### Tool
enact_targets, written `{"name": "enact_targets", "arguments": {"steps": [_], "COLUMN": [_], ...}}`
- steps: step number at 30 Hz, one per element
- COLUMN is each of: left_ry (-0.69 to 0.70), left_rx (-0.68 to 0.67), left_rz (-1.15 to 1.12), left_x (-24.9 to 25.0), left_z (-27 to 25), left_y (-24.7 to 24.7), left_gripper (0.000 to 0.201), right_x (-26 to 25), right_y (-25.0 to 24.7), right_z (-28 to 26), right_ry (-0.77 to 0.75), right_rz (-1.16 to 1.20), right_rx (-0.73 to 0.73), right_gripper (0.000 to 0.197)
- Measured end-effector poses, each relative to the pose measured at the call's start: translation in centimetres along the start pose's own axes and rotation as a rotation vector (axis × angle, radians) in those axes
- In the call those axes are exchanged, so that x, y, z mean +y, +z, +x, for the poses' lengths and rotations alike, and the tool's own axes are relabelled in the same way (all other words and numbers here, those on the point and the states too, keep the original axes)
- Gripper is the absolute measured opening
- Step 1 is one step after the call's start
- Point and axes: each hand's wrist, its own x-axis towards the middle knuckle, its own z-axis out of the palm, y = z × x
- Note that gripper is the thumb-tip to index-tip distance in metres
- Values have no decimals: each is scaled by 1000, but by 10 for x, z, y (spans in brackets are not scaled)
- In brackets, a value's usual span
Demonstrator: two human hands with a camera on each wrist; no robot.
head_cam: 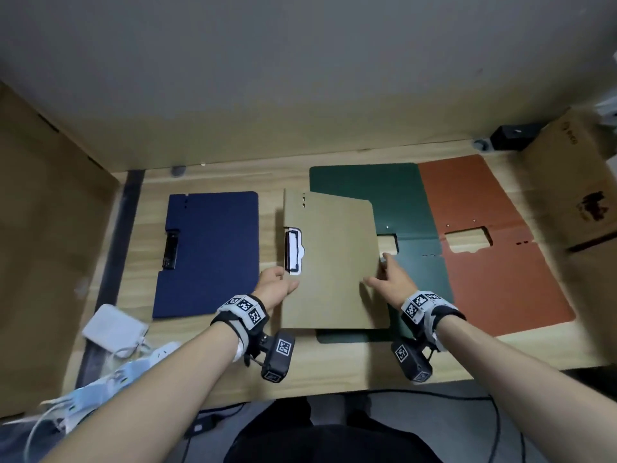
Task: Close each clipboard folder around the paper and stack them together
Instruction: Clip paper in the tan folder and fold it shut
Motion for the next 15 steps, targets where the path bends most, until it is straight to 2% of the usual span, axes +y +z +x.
{"name": "enact_targets", "arguments": {"steps": [1, 2, 4, 5, 10, 13, 15], "left_ry": [-7, -5, 29, 52, 112, 114, 121], "left_rx": [15, 21, 30, 42, 133, 200, 239], "left_rz": [-14, -34, -54, -58, -87, -82, -96], "left_x": [-2, 7, 13, 14, 2, -5, -11], "left_z": [2, -10, -26, -28, -18, -11, -5], "left_y": [-12, -24, -50, -63, -128, -164, -183], "left_gripper": [68, 60, 18, 13, 22, 31, 30], "right_x": [-8, -17, -35, -48, -97, -125, -143], "right_y": [5, 10, 23, 30, 78, 108, 126], "right_z": [3, 6, 13, 15, 33, 42, 49], "right_ry": [-2, -17, -48, -63, -97, -71, -60], "right_rz": [13, 15, -19, -41, -54, -68, -96], "right_rx": [-3, -5, 4, 3, -49, -90, -105], "right_gripper": [75, 74, 76, 78, 80, 92, 97]}}
